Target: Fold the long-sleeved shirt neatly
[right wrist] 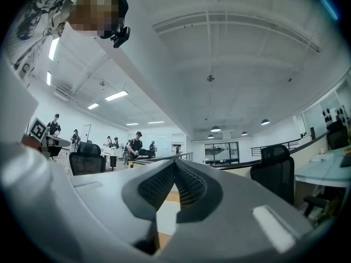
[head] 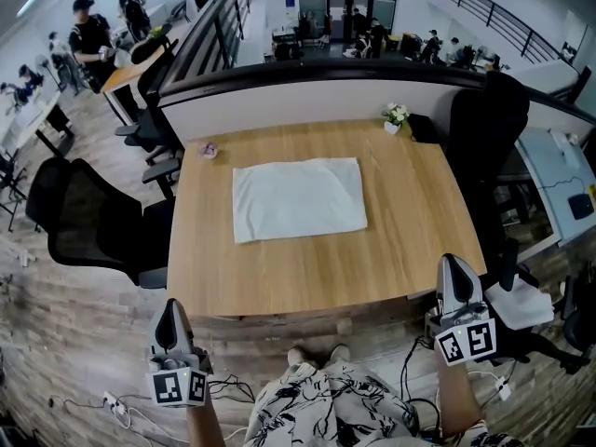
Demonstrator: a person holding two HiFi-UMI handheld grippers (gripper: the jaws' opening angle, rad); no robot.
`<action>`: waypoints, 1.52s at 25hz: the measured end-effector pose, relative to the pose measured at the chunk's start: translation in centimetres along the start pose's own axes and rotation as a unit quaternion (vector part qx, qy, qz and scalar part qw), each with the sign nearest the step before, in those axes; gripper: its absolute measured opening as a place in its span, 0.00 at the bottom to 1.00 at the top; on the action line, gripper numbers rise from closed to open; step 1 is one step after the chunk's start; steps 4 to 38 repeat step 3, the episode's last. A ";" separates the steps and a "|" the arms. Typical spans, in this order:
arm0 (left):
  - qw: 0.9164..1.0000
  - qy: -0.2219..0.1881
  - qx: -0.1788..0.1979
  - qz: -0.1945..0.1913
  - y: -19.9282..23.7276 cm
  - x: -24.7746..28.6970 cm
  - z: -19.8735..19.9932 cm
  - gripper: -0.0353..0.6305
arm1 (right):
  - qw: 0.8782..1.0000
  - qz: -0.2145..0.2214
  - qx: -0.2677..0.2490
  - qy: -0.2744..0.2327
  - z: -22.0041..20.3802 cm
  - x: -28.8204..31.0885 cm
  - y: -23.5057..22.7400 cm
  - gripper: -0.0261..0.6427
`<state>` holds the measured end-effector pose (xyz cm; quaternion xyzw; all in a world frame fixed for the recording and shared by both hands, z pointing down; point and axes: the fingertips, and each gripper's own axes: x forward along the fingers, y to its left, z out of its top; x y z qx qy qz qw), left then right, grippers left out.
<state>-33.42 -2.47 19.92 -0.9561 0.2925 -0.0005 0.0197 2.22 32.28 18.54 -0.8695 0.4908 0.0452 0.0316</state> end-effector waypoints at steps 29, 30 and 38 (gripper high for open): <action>1.000 0.001 -0.001 0.000 -0.1 0.2 0.0 0.06 | 1.000 0.003 0.000 0.000 -0.1 0.2 0.0 0.05; 1.000 0.001 -0.001 0.000 -0.1 0.2 0.0 0.06 | 1.000 0.003 0.000 0.000 -0.1 0.2 0.0 0.05; 1.000 0.001 -0.001 0.000 -0.1 0.2 0.0 0.06 | 1.000 0.003 0.000 0.000 -0.1 0.2 0.0 0.05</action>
